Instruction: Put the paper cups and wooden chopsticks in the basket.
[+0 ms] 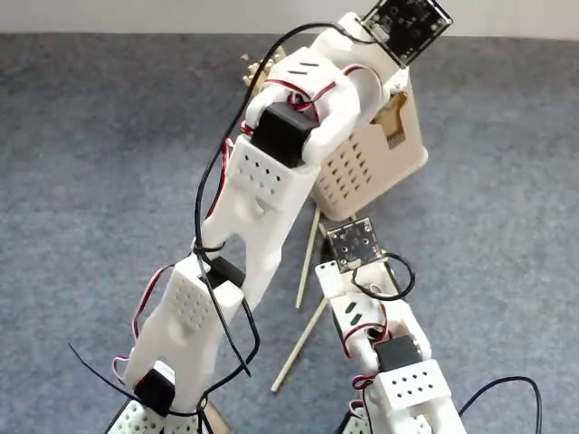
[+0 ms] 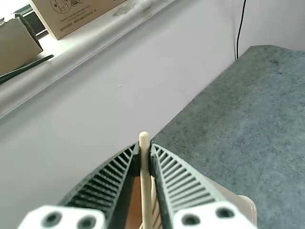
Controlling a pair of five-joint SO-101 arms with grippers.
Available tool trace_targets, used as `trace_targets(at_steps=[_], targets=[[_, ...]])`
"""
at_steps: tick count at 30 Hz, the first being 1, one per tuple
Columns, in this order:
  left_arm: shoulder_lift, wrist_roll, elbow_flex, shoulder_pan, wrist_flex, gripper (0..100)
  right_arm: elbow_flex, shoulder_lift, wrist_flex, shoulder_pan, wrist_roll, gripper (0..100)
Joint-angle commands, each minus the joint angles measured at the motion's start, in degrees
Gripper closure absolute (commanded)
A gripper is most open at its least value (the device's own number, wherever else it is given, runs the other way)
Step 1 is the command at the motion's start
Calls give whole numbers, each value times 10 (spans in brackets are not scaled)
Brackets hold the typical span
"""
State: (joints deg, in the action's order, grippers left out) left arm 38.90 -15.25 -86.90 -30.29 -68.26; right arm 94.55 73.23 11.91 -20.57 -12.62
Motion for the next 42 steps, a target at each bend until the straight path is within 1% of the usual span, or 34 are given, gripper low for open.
trace_targets(at_steps=[1,7,16,19,29,31,33,39,42], targets=[[-71,-6,-7,13,29,995,11,12,-10,-6,-6,875],[-119,-6,-4,40,38,995,11,12,-10,-6,-6,875],[-136,-7,11,23,41,995,12,12,-10,-6,-6,875],[-140,-35,10,21,41,995,12,12,-10,-6,-6,875],[-173,-38,11,42,38,995,12,12,-10,-6,-6,875],[-179,-40,11,56,40,995,12,12,-10,-6,-6,875],[-181,-56,11,72,37,995,12,11,-10,-6,-6,875],[-184,-59,10,178,33,995,12,11,-10,-6,-6,875],[-184,-59,7,207,18,995,12,11,-10,-6,-6,875]])
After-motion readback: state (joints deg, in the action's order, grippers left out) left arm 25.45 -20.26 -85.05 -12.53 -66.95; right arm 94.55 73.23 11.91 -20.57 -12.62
